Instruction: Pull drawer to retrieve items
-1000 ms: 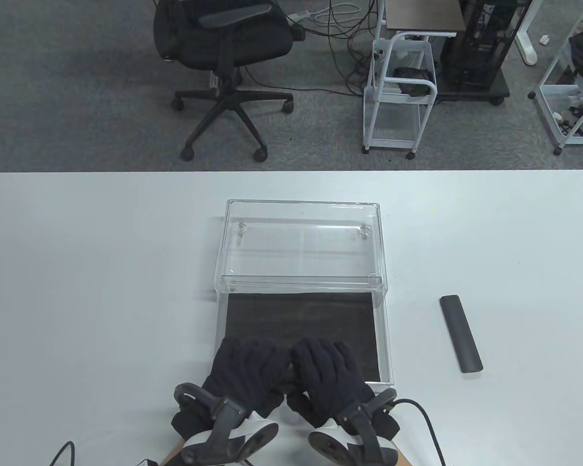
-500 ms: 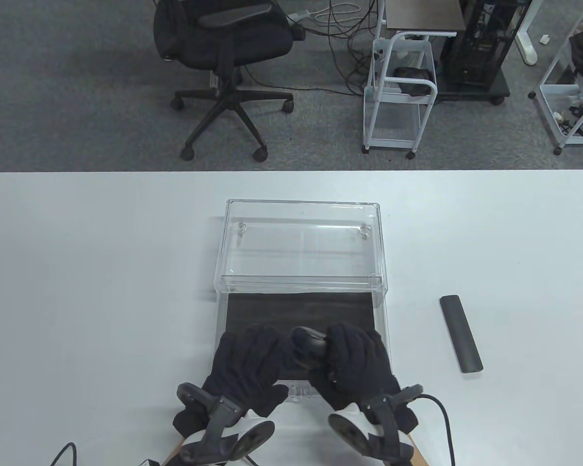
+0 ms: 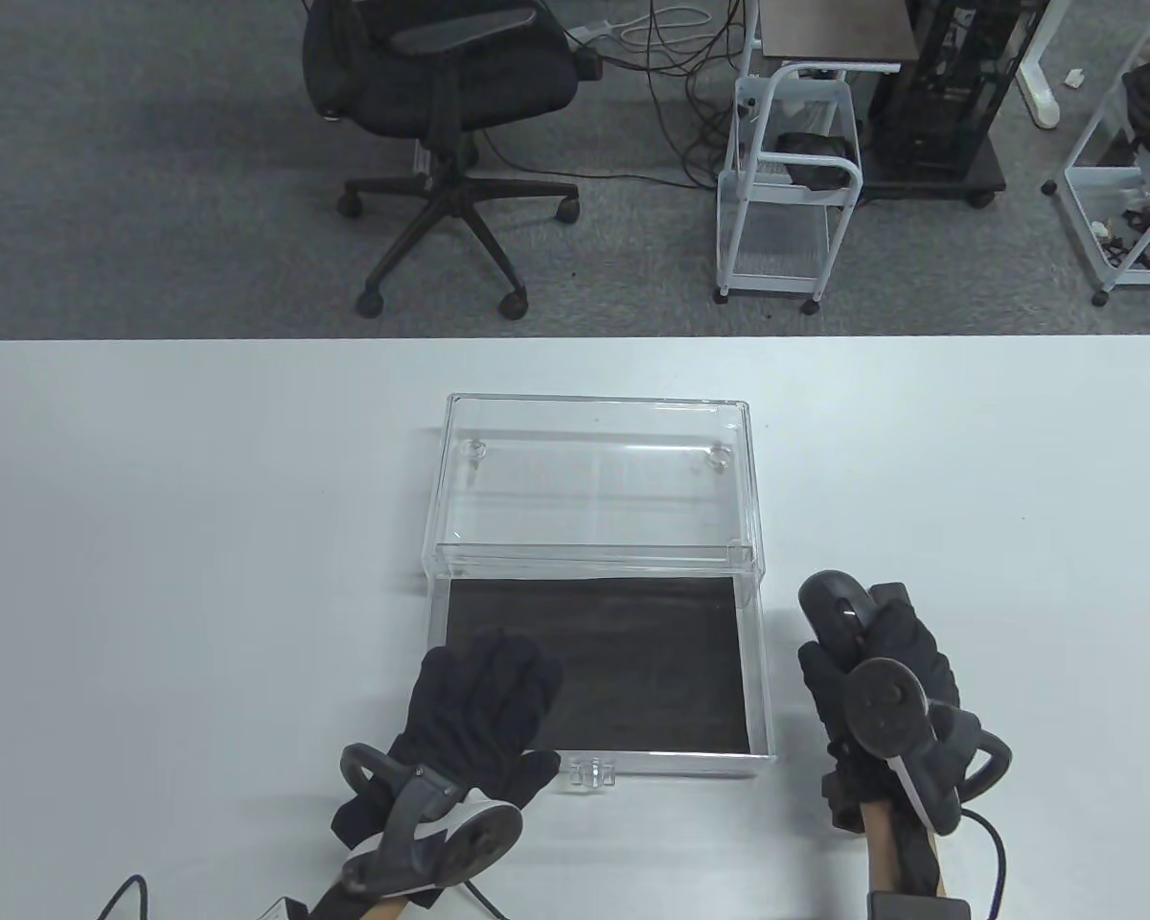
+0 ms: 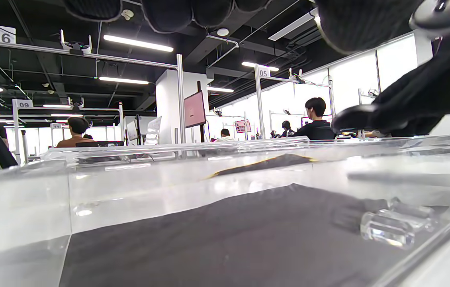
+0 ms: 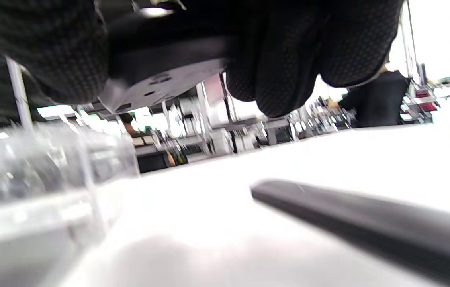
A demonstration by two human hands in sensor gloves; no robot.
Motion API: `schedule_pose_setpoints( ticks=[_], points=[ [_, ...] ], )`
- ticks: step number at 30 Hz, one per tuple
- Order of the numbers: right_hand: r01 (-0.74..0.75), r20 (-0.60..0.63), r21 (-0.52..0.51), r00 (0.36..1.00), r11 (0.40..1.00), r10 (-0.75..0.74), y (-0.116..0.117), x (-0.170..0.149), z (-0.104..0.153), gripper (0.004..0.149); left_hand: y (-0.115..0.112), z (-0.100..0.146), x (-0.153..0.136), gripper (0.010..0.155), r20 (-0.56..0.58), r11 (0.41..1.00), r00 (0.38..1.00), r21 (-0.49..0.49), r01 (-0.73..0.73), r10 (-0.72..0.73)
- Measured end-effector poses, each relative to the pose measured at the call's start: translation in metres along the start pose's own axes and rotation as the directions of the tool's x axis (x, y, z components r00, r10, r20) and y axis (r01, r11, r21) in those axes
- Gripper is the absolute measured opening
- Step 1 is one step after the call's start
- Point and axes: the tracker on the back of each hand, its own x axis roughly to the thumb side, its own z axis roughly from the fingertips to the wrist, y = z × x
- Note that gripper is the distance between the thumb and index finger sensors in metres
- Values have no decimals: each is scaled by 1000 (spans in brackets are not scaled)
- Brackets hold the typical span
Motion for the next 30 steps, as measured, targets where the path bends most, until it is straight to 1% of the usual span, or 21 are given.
schedule_pose_setpoints(
  ticks=[1, 4, 8, 11, 18, 19, 24, 30],
  points=[
    [-16, -18, 50, 1000, 999, 17, 9, -3, -3, 98, 0, 0, 0, 89, -3, 1000, 1000, -3, -1, 1],
    [-38, -60, 141, 997, 989, 47, 24, -7, -8, 98, -1, 0, -2, 88, -13, 1000, 1000, -11, -8, 8],
    [-44, -83, 198, 995, 979, 62, 34, -10, -10, 98, -2, -1, -4, 88, -19, 1000, 1000, -15, -17, 16],
    [-64, -86, 221, 993, 973, 85, 40, -10, -10, 97, -3, -1, -3, 88, -17, 1000, 1000, -24, -18, 18],
    [-123, -73, 248, 987, 961, 145, 43, -2, -8, 97, -4, -1, -3, 88, -15, 999, 1000, -28, -20, 19],
    [-138, -74, 265, 984, 954, 163, 44, -1, -8, 97, -4, -1, -3, 88, -16, 999, 1000, -27, -21, 21],
    [-214, -53, 275, 970, 937, 237, 48, 5, -6, 96, -5, -1, -3, 88, -17, 999, 1000, -35, -18, 18],
    [-273, -53, 341, 950, 899, 309, 52, 9, -5, 96, -6, -1, -3, 88, -18, 999, 1000, -48, -20, 19]
  ],
)
